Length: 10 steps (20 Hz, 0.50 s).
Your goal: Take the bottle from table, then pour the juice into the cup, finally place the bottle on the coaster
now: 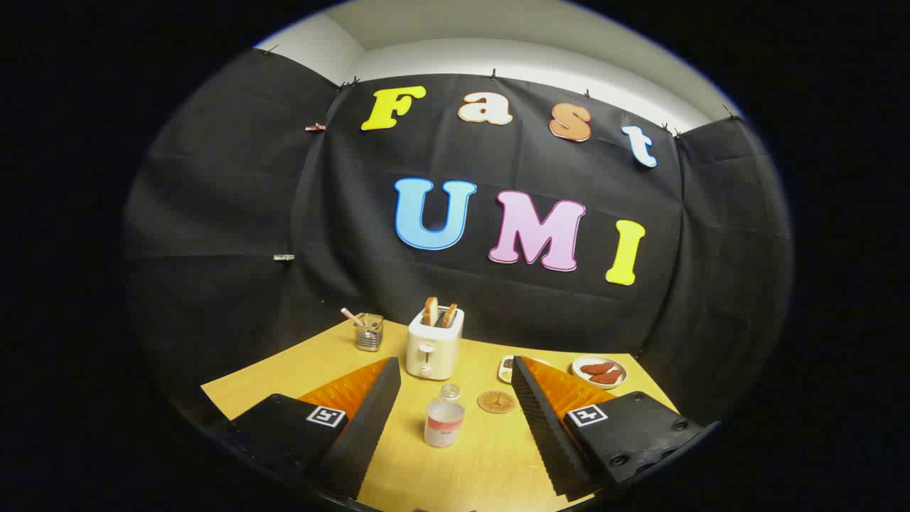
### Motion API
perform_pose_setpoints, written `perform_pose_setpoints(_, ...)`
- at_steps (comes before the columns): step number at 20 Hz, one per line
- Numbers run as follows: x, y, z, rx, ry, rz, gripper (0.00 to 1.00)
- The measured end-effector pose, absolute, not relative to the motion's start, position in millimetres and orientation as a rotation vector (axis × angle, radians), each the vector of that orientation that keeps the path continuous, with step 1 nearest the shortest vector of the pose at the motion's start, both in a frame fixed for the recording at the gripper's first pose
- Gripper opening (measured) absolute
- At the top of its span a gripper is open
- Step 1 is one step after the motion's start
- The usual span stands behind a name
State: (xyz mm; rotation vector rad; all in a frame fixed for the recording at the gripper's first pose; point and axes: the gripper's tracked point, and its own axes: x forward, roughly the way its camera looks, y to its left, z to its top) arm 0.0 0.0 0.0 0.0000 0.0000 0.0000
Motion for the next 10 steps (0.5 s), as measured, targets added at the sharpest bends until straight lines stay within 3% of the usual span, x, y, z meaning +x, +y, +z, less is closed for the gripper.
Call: perform_pose_setpoints(10,35,34,10,0.007,-0.028,-0.078,0.97)
